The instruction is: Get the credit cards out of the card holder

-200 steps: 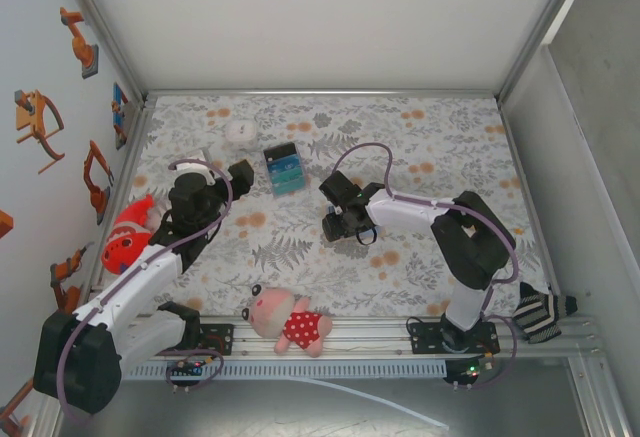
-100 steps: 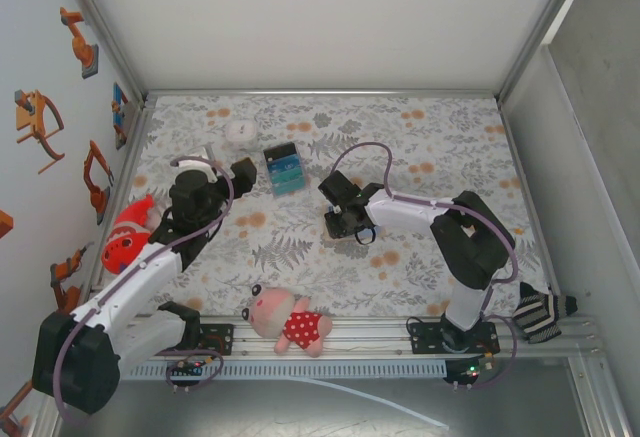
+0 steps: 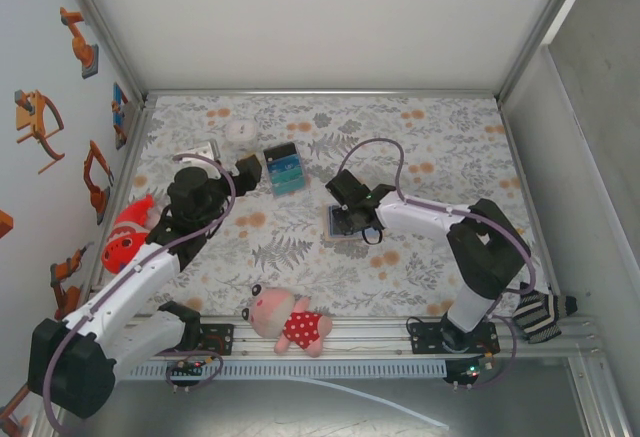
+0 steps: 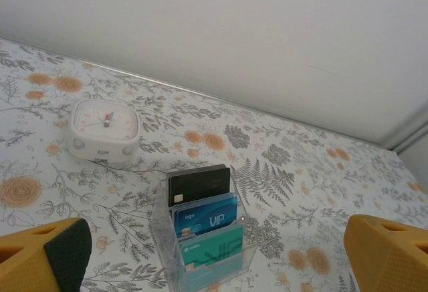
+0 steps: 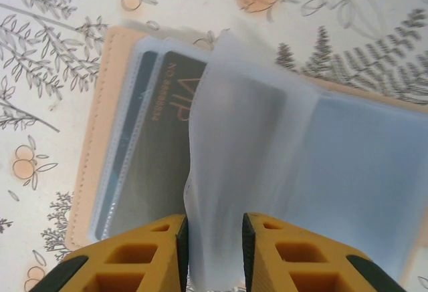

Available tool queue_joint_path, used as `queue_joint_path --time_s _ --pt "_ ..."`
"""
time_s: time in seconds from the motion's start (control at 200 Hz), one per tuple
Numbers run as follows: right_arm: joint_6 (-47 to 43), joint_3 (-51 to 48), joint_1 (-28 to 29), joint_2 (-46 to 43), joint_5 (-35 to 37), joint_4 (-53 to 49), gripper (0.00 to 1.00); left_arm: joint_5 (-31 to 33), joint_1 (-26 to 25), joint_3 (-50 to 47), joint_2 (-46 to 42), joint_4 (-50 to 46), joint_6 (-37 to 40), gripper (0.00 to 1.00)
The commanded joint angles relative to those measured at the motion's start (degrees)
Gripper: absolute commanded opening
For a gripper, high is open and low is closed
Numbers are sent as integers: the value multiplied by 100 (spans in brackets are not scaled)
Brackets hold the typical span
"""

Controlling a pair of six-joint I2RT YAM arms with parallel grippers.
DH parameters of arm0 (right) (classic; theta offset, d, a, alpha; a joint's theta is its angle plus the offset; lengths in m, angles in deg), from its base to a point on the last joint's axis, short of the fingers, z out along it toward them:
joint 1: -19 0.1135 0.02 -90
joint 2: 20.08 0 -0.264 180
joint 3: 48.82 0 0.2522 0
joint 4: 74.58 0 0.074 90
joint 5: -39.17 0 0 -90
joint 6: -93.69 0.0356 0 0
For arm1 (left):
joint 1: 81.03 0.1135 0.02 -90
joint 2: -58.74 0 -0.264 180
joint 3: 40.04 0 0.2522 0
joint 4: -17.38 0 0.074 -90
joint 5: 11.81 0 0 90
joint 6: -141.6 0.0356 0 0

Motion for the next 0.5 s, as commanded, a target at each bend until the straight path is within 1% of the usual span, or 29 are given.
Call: queue_joint_path --time_s 0.0,0.17,0.26,0.496 --pt "167 -171 -121 -225 323 -63 28 55 -208 269 25 -71 410 97" --pt "340 -417 -279 -497 414 -47 29 585 -743 609 356 -475 893 97" --pt "412 -580 -384 -614 392 -6 31 670 -973 789 623 -696 1018 97" --pt "629 -981 -718 -865 256 87 31 928 -1540 1001 1369 -688 1290 97"
